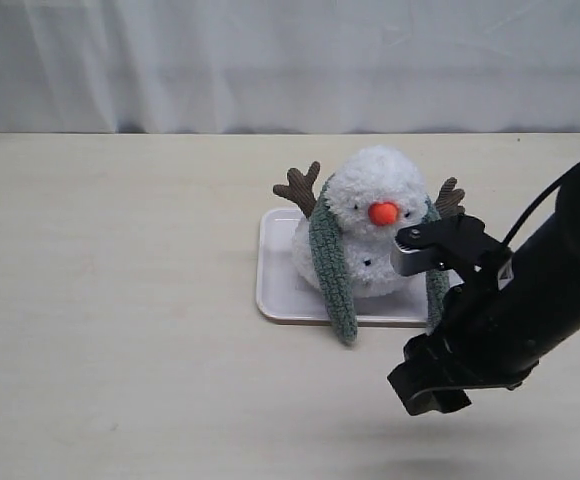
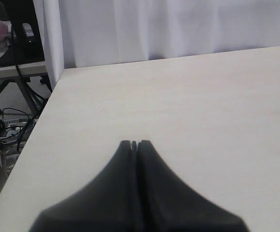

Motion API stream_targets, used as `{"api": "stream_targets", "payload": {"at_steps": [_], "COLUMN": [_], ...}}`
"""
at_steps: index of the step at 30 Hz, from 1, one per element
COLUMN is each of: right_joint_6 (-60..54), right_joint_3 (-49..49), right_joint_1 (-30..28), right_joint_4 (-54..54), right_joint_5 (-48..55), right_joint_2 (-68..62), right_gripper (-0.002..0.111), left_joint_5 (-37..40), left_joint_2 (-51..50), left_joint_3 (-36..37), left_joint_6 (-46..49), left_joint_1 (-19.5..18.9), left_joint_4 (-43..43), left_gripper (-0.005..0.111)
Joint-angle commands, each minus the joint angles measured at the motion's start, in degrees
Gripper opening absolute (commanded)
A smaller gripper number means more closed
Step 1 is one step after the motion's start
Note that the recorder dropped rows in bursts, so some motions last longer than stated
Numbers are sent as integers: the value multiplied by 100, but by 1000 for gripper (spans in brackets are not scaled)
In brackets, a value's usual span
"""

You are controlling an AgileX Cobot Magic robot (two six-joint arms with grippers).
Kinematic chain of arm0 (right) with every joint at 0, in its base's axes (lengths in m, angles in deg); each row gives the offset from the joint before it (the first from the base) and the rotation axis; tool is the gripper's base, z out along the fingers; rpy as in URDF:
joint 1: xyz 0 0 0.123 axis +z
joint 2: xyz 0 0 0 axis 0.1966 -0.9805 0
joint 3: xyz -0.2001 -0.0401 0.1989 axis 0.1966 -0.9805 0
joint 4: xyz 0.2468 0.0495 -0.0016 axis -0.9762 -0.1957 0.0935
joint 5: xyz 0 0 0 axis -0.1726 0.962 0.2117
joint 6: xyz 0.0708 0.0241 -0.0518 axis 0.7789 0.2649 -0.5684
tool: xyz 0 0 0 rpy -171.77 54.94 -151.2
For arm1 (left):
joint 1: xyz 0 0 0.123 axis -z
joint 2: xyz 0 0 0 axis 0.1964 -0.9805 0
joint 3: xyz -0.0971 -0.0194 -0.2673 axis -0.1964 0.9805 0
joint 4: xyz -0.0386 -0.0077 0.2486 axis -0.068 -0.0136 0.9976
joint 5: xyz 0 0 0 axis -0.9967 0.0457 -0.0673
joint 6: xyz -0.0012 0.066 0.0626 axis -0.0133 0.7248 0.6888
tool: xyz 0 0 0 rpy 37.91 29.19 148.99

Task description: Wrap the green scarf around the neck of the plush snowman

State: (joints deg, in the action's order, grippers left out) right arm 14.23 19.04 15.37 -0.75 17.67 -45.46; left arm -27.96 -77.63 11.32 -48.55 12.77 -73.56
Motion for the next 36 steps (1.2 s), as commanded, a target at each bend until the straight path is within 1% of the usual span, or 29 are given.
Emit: {"api": "stream_targets", "payload": {"at_steps": [1, 4, 6, 13, 16, 18, 20, 26, 36], "right_joint_6": [155, 237, 266, 255, 255, 255, 183, 90, 90], "right_joint_3": [9, -19, -29, -29, -29, -29, -29, -29, -29], "right_joint_1": [-1, -1, -1, -1, -1, -1, -1, -1, -1], "right_joint_4": [19, 19, 19, 19, 19, 54, 69, 69, -66], "right_joint_5": [395, 491, 503, 334, 125, 7, -128, -262, -252], "right_joint_2": [576, 1082, 1415, 2760, 3618, 4014, 4466, 5136, 5540], "right_gripper": [59, 59, 56, 26, 11, 4, 4, 4, 4], "left_joint_5": [-60, -60, -60, -60, -60, -60, -60, -60, -60], "left_joint_2": [16, 16, 16, 16, 16, 16, 16, 16, 16], "left_joint_3": [19, 19, 19, 19, 19, 19, 19, 19, 19], "left_joint_6": [-3, -3, -3, -3, -3, -3, -3, -3, -3], "left_joint_1": [-6, -6, -6, -6, -6, -6, -6, -6, -6], "left_joint_4": [-23, -23, -23, -23, -23, -23, -23, -23, -23], "left_gripper": [0, 0, 0, 0, 0, 0, 0, 0, 0]}}
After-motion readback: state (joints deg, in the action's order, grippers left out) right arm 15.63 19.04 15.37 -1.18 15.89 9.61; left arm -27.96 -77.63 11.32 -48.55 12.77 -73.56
